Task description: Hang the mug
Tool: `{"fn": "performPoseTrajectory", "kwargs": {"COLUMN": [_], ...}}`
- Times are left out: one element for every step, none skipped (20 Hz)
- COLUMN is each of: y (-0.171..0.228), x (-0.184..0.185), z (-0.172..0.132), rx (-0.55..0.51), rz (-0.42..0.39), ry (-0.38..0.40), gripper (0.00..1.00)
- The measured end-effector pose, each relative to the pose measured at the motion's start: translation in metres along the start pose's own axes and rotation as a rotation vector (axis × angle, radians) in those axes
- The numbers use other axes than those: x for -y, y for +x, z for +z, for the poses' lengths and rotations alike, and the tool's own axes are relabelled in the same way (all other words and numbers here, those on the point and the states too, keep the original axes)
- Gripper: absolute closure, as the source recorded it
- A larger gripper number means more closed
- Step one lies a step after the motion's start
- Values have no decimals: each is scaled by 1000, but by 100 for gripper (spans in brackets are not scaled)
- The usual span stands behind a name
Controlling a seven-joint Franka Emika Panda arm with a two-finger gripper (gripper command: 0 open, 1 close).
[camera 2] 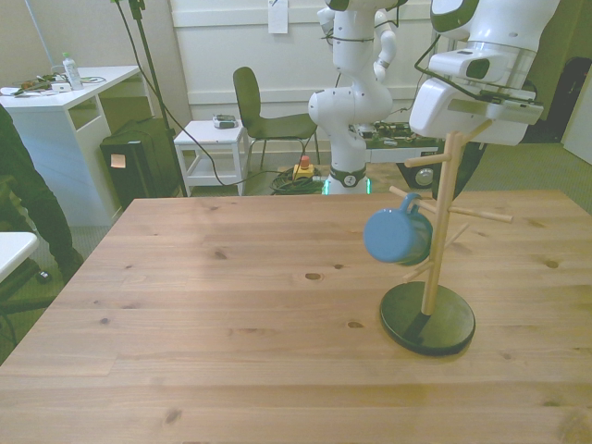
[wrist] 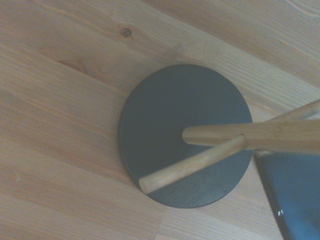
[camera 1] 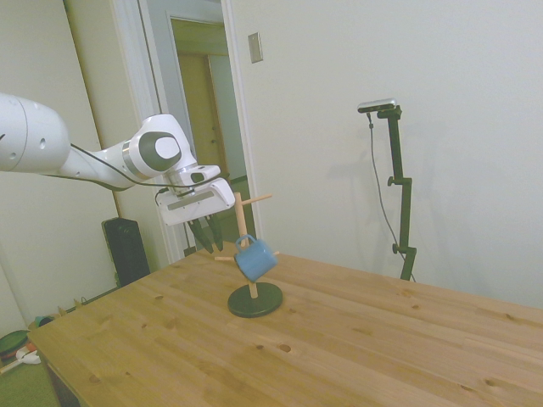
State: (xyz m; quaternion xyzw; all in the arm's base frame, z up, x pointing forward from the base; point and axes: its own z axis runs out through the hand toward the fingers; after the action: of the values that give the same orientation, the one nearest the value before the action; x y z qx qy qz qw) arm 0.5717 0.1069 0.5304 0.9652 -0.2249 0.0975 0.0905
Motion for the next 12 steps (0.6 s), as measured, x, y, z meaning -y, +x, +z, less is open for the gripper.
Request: {"fn": "performPoseTrajectory", "kwargs": {"y": [0, 0, -1, -2, -3, -5, -8, -11, -14, -19, -25, -32], "x": [0, -1, -2, -4, -7, -11, -17, -23, -30, -39, -48, -57], "z": [-1, -2, -3, -5, -7, -9, -11, -14, -17, -18, -19, -17], "rx": [-1, -3, -6, -10, -14, -18, -20, -21, -23, -17, -11, 0], "rz": [0, 1, 2, 4, 8, 14, 24, 40, 63, 89, 117, 145], "ry": [1, 2, 5, 8, 13, 17, 26, 38, 51, 67, 85, 102], "gripper": [0, 0, 0, 0, 0, 0, 0, 0, 0, 0, 0, 0]}}
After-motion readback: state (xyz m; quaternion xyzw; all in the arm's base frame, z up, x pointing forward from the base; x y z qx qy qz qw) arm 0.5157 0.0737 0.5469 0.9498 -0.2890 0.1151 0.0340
